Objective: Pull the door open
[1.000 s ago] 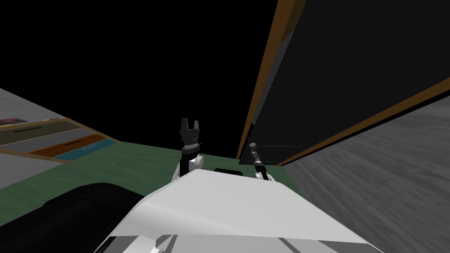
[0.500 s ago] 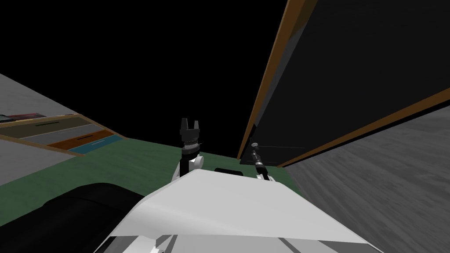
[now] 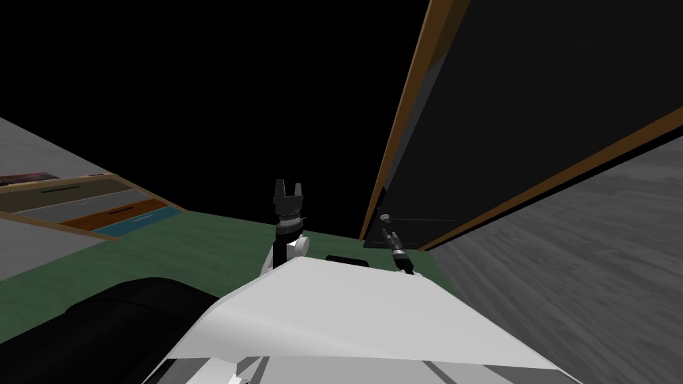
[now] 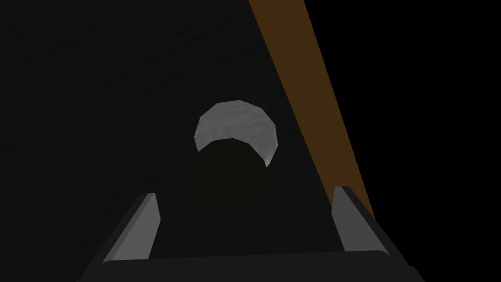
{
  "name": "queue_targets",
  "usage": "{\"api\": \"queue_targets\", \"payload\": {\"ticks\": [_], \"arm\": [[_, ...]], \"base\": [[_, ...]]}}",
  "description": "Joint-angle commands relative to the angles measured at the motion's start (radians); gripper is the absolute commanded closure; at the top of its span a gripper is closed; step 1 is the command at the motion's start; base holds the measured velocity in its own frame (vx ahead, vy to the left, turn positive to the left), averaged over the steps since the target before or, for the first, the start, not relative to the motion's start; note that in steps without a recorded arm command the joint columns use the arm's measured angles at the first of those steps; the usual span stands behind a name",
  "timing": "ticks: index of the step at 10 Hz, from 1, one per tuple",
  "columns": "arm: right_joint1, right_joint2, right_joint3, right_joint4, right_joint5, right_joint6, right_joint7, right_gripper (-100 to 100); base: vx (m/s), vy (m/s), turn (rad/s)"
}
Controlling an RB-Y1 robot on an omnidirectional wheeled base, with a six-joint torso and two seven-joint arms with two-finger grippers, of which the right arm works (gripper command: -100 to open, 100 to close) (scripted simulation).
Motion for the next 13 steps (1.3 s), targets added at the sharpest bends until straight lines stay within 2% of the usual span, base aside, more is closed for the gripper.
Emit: {"api": "queue_targets", "payload": {"ticks": [1, 2, 5, 6, 10, 11, 13], "arm": [[0.031, -0.016, -0.005, -0.032, 0.028, -0.019, 0.050, -100], [0.031, -0.016, -0.005, -0.032, 0.028, -0.019, 0.056, -100], [0.069, -0.049, -0.019, -0.057, 0.078, -0.066, 0.150, -100], [0.069, -0.049, -0.019, -0.057, 0.078, -0.066, 0.157, -100], [0.104, -0.077, -0.033, -0.082, 0.123, -0.109, 0.234, -100], [0.101, -0.073, -0.031, -0.080, 0.117, -0.102, 0.222, -100], [0.098, -0.077, -0.043, -0.069, 0.109, -0.105, 0.229, -100]], "base": [[-0.046, 0.001, -0.042], [-0.036, 0.004, -0.019], [-0.045, 0.011, -0.036], [-0.039, 0.003, -0.016], [-0.035, -0.002, -0.028], [-0.015, -0.003, -0.006], [0.127, 0.021, 0.089]]}}
